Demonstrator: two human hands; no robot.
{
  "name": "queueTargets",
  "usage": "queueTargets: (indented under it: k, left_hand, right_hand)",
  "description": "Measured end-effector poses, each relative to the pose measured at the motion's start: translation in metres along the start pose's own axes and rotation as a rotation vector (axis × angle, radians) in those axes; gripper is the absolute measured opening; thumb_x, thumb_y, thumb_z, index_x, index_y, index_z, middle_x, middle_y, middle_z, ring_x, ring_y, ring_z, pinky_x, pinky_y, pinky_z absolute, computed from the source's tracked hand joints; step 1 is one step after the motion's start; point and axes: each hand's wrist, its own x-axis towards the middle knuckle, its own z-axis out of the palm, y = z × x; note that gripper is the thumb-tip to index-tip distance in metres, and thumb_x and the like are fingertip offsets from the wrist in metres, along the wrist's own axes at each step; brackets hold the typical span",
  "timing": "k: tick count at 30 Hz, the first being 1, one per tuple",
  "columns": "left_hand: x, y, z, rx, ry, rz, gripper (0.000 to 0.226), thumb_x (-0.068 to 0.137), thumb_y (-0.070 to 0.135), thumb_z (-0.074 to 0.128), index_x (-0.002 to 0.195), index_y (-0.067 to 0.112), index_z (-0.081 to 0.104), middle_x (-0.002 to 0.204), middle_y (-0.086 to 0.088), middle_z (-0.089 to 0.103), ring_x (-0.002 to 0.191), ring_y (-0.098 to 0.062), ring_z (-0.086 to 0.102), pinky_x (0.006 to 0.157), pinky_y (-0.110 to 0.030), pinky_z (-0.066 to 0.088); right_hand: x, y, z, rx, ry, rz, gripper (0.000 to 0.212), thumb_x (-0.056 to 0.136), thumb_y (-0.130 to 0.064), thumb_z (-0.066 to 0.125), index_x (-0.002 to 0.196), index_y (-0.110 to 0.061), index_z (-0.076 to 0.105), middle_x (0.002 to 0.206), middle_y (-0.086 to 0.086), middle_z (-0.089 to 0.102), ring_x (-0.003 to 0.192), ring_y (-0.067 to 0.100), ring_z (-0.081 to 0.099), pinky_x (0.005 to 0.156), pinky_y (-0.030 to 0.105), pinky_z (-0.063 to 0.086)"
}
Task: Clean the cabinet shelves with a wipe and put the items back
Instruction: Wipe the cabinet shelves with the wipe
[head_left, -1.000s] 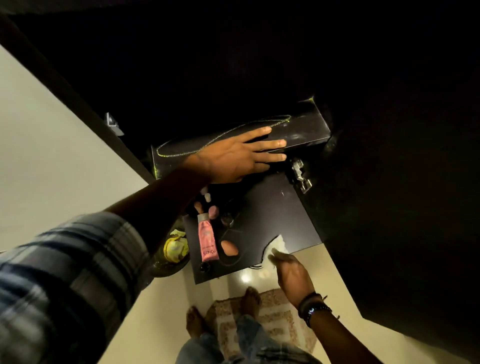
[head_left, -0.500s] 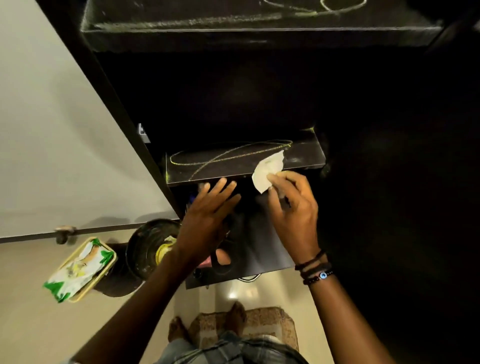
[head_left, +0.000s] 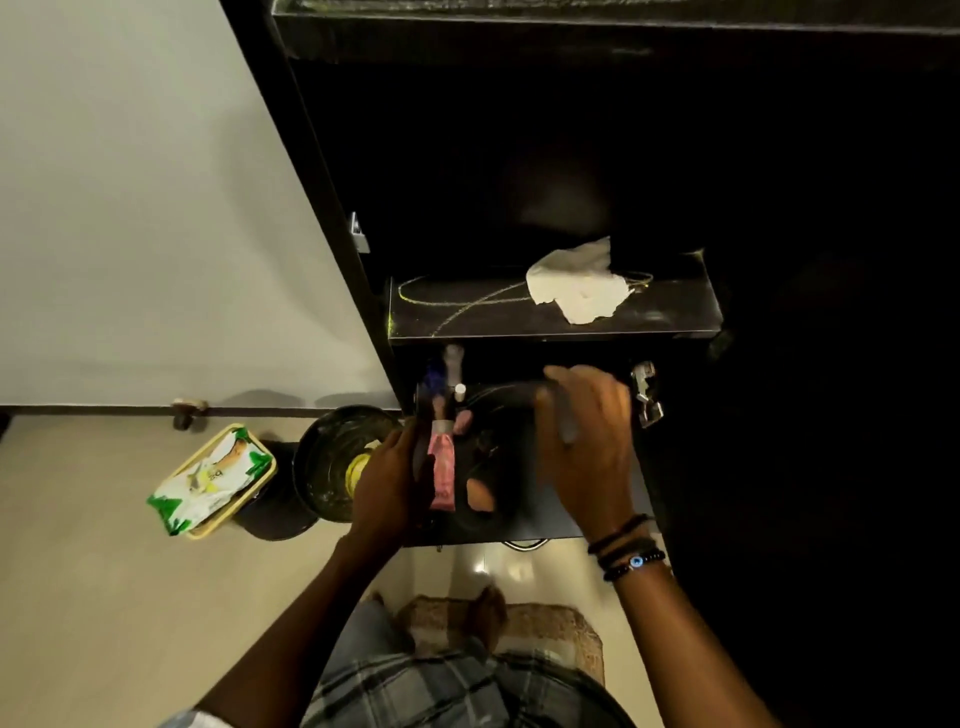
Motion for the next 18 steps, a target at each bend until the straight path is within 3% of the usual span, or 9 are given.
queueTargets:
  k: [3, 6, 8, 10, 11, 13, 15, 17, 18]
  left_hand:
    - [-0.004, -0.008, 0.012, -0.025, -0.031, -0.092, 0.051, 0.088, 0.023, 0.061, 0.135, 0.010, 0.045, 0.129, -0.014, 0.056, 0.114, -0.031, 0.056, 0.087, -0.038, 0.046]
    - [-0.004, -0.011, 0.020, -0.023, -0.081, -0.107, 0.049, 0.090, 0.025, 0.059, 0.134, 0.009, 0.044, 0.128, -0.014, 0.057, 0.111, -0.031, 0.056, 0.085, -0.036, 0.045]
    - [0.004, -0.013, 0.019, -0.001, -0.097, -0.053, 0.055, 0.087, 0.027, 0.063, 0.135, 0.010, 0.043, 0.129, -0.014, 0.055, 0.112, -0.032, 0.056, 0.086, -0.037, 0.047]
    - [0.019, -0.012, 0.016, 0.201, -0.096, 0.130, 0.069, 0.074, 0.030, 0.073, 0.133, 0.008, 0.044, 0.129, -0.015, 0.055, 0.114, -0.033, 0.054, 0.091, -0.039, 0.048]
    - [0.027, -0.009, 0.014, 0.295, -0.047, 0.245, 0.068, 0.071, 0.033, 0.068, 0.130, 0.006, 0.046, 0.125, -0.017, 0.058, 0.114, -0.033, 0.051, 0.095, -0.039, 0.044]
    - [0.046, 0.004, 0.011, 0.366, 0.032, 0.380, 0.059, 0.077, 0.029, 0.036, 0.130, 0.003, 0.044, 0.124, -0.022, 0.057, 0.120, -0.036, 0.044, 0.104, -0.040, 0.033]
    - [0.063, 0.020, 0.004, 0.386, -0.017, 0.324, 0.068, 0.077, 0.022, 0.013, 0.135, 0.001, 0.042, 0.136, -0.025, 0.047, 0.128, -0.043, 0.038, 0.107, -0.048, 0.033]
    - [0.077, 0.029, 0.002, 0.441, -0.052, 0.263, 0.070, 0.076, 0.019, 0.013, 0.139, 0.000, 0.036, 0.143, -0.024, 0.038, 0.130, -0.044, 0.034, 0.105, -0.049, 0.034]
    - [0.084, 0.032, 0.000, 0.475, -0.106, 0.232, 0.064, 0.079, 0.017, 0.019, 0.140, 0.001, 0.034, 0.144, -0.022, 0.035, 0.130, -0.042, 0.033, 0.104, -0.046, 0.033]
  right_hand:
    - [-0.041, 0.017, 0.025, 0.017, -0.339, 0.127, 0.038, 0.090, -0.024, 0.059, 0.127, -0.015, 0.054, 0.120, 0.006, 0.057, 0.109, 0.017, 0.051, 0.095, 0.005, 0.024]
    - [-0.052, 0.031, 0.044, -0.006, -0.531, 0.225, 0.049, 0.092, -0.033, 0.053, 0.138, -0.020, 0.043, 0.135, 0.000, 0.050, 0.123, 0.016, 0.045, 0.097, 0.011, 0.026]
    - [-0.041, 0.032, 0.054, 0.028, -0.531, 0.251, 0.052, 0.091, -0.031, 0.056, 0.140, -0.018, 0.041, 0.137, 0.002, 0.050, 0.125, 0.017, 0.045, 0.101, 0.016, 0.031]
    - [-0.022, 0.028, 0.064, 0.095, -0.517, 0.244, 0.053, 0.092, -0.028, 0.056, 0.141, -0.018, 0.039, 0.140, 0.004, 0.049, 0.128, 0.019, 0.045, 0.107, 0.029, 0.038]
    - [-0.011, 0.024, 0.068, 0.124, -0.527, 0.227, 0.053, 0.093, -0.026, 0.056, 0.142, -0.018, 0.038, 0.142, 0.005, 0.047, 0.129, 0.021, 0.044, 0.108, 0.034, 0.038]
    - [0.014, 0.013, 0.080, 0.148, -0.546, 0.200, 0.050, 0.094, -0.023, 0.054, 0.141, -0.015, 0.041, 0.140, 0.009, 0.048, 0.128, 0.024, 0.044, 0.106, 0.033, 0.036]
    - [0.037, 0.004, 0.094, 0.125, -0.551, 0.194, 0.035, 0.093, -0.021, 0.054, 0.127, -0.012, 0.055, 0.125, 0.013, 0.060, 0.118, 0.028, 0.053, 0.097, 0.033, 0.042]
    - [0.052, 0.000, 0.109, 0.053, -0.600, 0.170, 0.022, 0.093, -0.017, 0.053, 0.108, -0.007, 0.064, 0.108, 0.017, 0.066, 0.105, 0.034, 0.060, 0.086, 0.036, 0.046]
    - [0.059, 0.000, 0.115, 0.038, -0.623, 0.163, 0.021, 0.093, -0.013, 0.051, 0.106, -0.004, 0.064, 0.109, 0.021, 0.065, 0.106, 0.036, 0.060, 0.088, 0.036, 0.045]
